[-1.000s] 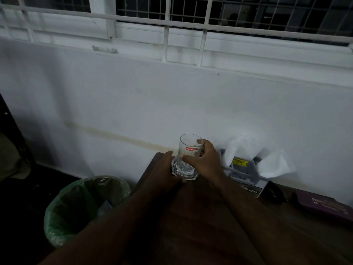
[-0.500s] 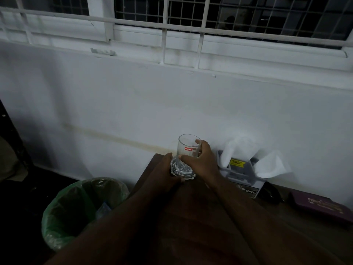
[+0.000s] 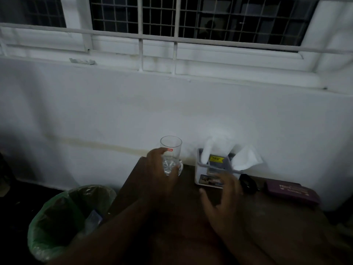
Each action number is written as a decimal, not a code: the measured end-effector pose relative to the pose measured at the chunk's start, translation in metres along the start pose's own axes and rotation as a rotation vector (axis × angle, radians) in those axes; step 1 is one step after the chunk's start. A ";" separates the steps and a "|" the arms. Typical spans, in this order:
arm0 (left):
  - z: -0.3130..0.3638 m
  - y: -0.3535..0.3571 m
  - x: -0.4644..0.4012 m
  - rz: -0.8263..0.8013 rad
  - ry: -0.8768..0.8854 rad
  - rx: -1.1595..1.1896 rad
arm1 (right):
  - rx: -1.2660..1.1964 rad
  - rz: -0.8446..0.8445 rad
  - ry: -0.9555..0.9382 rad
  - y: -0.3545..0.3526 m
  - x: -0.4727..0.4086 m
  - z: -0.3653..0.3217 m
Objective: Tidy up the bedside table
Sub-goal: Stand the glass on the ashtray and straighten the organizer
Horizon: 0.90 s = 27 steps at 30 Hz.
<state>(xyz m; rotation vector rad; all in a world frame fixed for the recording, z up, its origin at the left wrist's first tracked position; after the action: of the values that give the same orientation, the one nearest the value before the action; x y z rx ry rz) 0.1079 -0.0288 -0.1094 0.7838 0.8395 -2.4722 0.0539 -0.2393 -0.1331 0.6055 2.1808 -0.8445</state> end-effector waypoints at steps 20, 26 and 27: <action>0.048 0.082 0.066 -0.380 -0.104 0.233 | 0.060 -0.211 0.453 -0.018 -0.001 0.061; 0.045 0.078 0.066 -0.298 -0.059 0.158 | 0.086 -0.254 0.431 -0.015 0.000 0.062; 0.047 0.078 0.066 -0.296 -0.060 0.158 | 0.087 -0.254 0.432 -0.015 0.001 0.062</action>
<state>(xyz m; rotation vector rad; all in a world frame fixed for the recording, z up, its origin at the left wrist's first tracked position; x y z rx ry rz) 0.0821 -0.1294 -0.1521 0.6743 0.7945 -2.8378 0.0718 -0.2936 -0.1611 0.6041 2.6661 -1.0194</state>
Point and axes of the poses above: each hand's wrist, its own x-axis away from the middle knuckle, its own y-axis out of the palm, z = x × y, the point moved 7 cm from there along -x, towards the middle knuckle, and after that the axes turned 2 degrees about -x, right-handed, at the moved point
